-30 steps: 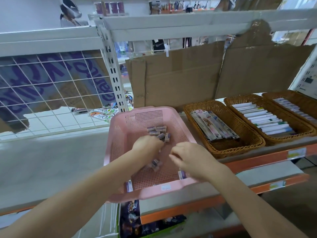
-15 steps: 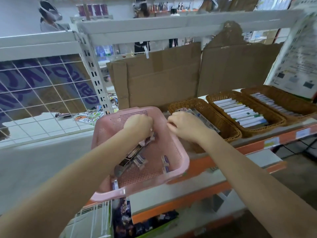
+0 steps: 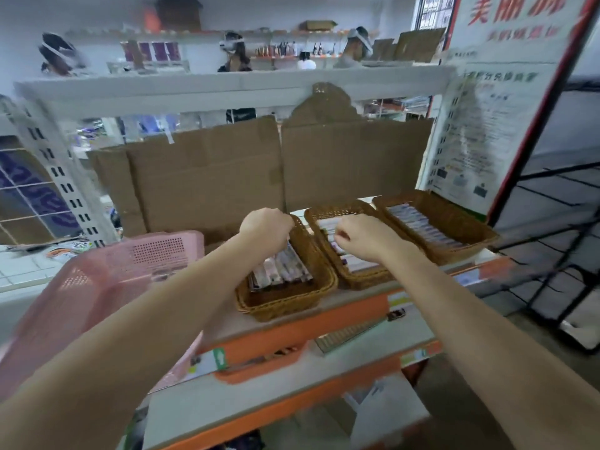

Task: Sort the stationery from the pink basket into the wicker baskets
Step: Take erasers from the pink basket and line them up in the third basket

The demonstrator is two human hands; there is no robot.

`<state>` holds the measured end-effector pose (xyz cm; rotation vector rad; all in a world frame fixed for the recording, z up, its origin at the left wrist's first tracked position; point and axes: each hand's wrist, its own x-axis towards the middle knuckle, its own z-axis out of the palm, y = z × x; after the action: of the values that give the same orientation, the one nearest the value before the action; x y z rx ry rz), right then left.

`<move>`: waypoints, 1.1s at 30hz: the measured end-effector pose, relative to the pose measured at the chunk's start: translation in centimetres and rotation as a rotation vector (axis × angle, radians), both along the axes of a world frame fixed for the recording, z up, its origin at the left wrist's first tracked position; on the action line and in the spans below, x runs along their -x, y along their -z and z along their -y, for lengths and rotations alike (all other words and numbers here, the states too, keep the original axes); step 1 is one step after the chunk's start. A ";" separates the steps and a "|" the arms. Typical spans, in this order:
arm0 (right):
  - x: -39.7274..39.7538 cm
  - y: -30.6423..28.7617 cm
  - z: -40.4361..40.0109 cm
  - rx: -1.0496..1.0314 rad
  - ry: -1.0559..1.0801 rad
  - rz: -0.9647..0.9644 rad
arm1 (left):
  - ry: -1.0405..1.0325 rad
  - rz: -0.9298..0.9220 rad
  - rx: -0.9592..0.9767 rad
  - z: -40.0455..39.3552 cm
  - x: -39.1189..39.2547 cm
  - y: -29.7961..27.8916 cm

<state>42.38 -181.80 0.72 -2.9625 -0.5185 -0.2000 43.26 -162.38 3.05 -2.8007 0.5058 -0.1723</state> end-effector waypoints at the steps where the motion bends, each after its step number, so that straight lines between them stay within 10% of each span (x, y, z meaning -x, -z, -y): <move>1: -0.3 0.1 1.7 -0.007 0.021 -0.006 | 0.017 -0.007 -0.002 1.8 -0.5 0.0; 20: -9.9 4.3 25.5 -0.002 0.271 -0.133 | 0.269 -0.063 0.145 30.5 -14.4 4.7; 33: -14.7 7.3 33.6 0.103 -0.121 -0.208 | -0.031 -0.297 0.229 39.2 -16.3 9.3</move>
<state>57.08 -215.44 -6.62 -2.9891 -0.6961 0.1494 59.53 -201.62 -6.30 -3.0752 0.5388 0.2097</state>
